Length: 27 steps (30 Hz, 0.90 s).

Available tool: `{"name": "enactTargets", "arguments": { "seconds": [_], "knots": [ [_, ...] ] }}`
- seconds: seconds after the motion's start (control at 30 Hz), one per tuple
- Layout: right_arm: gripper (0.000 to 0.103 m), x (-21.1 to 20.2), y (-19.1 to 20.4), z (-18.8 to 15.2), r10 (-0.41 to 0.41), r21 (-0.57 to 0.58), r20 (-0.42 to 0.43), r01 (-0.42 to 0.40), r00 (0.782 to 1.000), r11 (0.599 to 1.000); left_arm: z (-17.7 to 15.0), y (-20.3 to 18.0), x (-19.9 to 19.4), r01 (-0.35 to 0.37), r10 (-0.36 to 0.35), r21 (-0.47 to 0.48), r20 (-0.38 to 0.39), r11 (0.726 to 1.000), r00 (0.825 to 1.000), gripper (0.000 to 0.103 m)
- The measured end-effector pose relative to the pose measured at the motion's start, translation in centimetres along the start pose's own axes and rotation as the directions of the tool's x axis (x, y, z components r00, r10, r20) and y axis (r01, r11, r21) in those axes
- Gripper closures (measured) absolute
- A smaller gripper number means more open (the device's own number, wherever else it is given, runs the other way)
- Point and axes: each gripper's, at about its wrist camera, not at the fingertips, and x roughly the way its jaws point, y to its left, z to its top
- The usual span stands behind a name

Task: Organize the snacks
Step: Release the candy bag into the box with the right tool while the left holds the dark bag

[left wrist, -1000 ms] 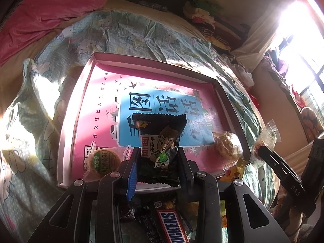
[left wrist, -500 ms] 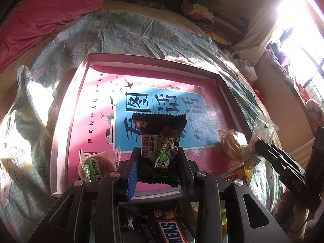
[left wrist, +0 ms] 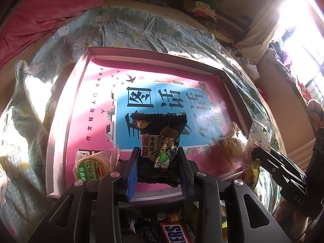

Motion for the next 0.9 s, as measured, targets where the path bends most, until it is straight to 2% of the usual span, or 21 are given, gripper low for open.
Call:
{"name": "enactTargets", "arguments": {
  "seconds": [0.33, 0.53, 0.9],
  "knots": [
    [0.062, 0.34, -0.34, -0.28, -0.057, -0.002, -0.010, 0.057, 0.998, 0.998, -0.08, -0.09, 0.02, -0.005, 0.005, 0.006, -0.003, 1.000, 1.000, 0.068],
    [0.062, 0.42, -0.48, -0.28, -0.122, -0.025, -0.007, 0.121, 0.993, 0.992, -0.17, -0.21, 0.13, -0.014, 0.014, 0.012, -0.007, 1.000, 1.000, 0.068],
    [0.062, 0.83, 0.13, -0.54, -0.067, -0.033, -0.023, 0.066, 0.997, 0.997, -0.30, -0.43, 0.10, -0.020, 0.020, 0.018, -0.013, 1.000, 1.000, 0.068]
  ]
}}
